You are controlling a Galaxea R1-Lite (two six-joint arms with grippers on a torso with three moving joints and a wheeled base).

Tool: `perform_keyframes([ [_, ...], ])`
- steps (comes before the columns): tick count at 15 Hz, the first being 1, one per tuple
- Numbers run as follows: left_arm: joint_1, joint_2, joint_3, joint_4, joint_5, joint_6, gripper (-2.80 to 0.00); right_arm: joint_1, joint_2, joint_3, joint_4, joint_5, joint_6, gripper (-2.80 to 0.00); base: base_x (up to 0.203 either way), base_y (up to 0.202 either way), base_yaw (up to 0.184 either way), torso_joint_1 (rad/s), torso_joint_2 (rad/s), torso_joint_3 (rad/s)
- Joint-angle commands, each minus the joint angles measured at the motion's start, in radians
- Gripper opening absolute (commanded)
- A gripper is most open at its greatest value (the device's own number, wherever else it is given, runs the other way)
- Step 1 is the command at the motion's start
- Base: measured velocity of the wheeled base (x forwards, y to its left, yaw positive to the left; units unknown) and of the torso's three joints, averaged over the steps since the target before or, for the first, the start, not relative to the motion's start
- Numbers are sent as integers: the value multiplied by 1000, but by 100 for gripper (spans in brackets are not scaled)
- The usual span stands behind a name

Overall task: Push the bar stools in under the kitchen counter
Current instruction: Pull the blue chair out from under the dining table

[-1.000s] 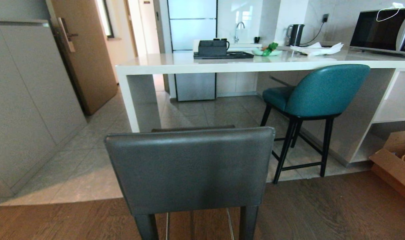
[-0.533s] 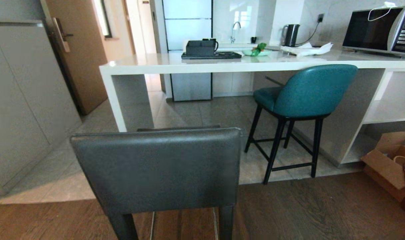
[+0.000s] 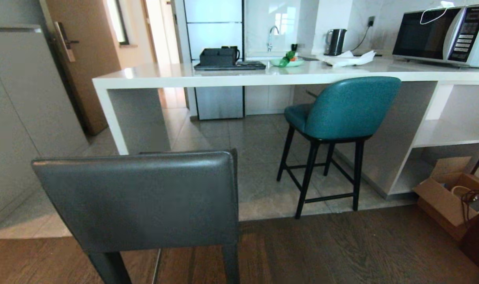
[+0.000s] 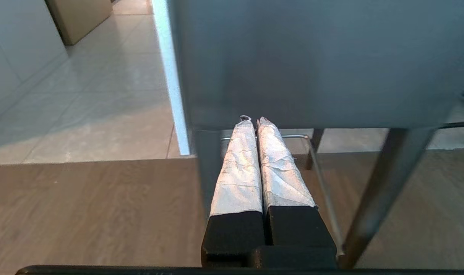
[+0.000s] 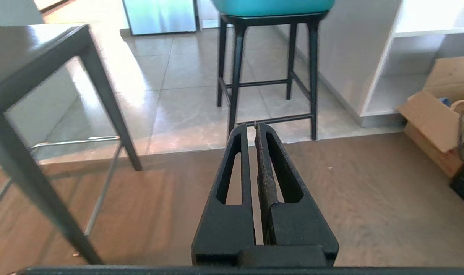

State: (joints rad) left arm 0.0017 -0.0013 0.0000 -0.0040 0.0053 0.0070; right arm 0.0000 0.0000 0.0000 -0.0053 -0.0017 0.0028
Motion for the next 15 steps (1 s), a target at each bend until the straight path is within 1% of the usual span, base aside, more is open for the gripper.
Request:
perform_keyframes([
  [1, 0, 1, 3, -1, 1, 1, -280, 1, 2, 5, 0, 0, 0, -280, 0, -147, 10, 5, 0, 2],
  [2, 0, 1, 3, -1, 1, -1, -280, 0, 2, 5, -1, 0, 0, -280, 0, -88, -1, 2, 4, 2],
  [15, -1, 1, 3, -1, 1, -1, -280, 1, 2, 5, -1, 0, 0, -280, 0, 0, 0, 0, 0, 0],
])
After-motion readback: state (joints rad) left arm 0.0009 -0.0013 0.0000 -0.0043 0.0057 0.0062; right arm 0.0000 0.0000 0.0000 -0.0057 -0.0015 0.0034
